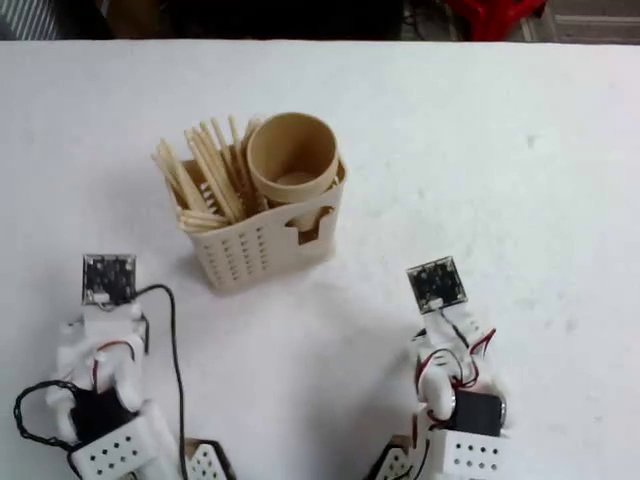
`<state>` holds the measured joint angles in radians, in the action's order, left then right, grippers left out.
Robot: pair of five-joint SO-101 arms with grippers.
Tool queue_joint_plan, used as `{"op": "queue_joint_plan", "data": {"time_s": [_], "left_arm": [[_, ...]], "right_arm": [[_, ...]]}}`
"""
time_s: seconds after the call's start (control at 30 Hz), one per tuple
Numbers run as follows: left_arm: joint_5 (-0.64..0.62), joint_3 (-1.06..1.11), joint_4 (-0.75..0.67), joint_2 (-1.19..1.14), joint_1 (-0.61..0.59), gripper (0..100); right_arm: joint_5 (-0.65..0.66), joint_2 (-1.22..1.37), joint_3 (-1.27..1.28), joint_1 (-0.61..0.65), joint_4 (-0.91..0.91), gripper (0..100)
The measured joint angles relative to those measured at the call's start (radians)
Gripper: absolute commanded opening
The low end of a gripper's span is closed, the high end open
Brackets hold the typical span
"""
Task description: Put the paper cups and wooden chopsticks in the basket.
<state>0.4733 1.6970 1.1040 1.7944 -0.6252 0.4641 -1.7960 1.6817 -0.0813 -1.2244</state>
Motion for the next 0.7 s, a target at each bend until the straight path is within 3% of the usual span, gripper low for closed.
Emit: {"op": "queue_joint_plan", "data": {"time_s": [0.33,0.7], "left_arm": [[0.0,0.0,0.167,0.012,0.002,20],[0.0,-0.002,0.173,0.012,0.002,20]], "right_arm": [[0.0,0.0,0.0,-0.049,-0.044,1.9],[0.0,0.0,0.0,-0.049,-0.044,1.9]]}}
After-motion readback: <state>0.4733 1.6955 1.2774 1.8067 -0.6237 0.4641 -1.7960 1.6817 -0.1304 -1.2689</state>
